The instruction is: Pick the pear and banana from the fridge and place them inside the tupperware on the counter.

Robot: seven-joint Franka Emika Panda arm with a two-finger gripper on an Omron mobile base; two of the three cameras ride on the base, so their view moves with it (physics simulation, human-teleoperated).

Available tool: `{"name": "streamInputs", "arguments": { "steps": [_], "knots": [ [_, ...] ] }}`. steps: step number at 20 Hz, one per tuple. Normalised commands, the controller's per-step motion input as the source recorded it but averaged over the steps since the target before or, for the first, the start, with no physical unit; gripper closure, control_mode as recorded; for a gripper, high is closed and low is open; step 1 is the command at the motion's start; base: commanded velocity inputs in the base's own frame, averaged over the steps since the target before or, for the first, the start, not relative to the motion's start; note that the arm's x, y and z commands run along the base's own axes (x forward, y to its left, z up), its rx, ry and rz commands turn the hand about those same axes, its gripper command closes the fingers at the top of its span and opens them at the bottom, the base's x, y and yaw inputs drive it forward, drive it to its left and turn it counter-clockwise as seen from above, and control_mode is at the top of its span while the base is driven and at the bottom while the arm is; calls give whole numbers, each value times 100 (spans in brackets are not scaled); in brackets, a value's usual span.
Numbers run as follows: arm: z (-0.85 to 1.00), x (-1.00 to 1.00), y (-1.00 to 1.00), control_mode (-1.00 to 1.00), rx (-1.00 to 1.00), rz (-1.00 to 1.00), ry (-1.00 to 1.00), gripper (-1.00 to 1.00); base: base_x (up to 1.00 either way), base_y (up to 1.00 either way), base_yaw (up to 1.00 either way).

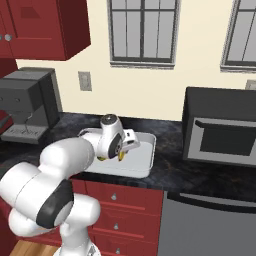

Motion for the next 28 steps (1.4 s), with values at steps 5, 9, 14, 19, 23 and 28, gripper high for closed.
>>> {"name": "streamInputs", "arguments": {
  "steps": [5,9,14,19,23,28],
  "knots": [
    [-31,61,-3,-100,0,0,0,100,0,0,0],
    [-29,53,-3,-100,0,0,0,100,0,0,0],
    [-28,42,-2,-100,0,0,0,-100,0,0,0],
    [-2,23,-2,-100,0,0,0,-100,0,0,0],
    [0,27,-1,-100,0,0,0,-100,0,0,0],
    [64,-71,0,-100,0,0,0,-100,0,0,0]
  ]
}}
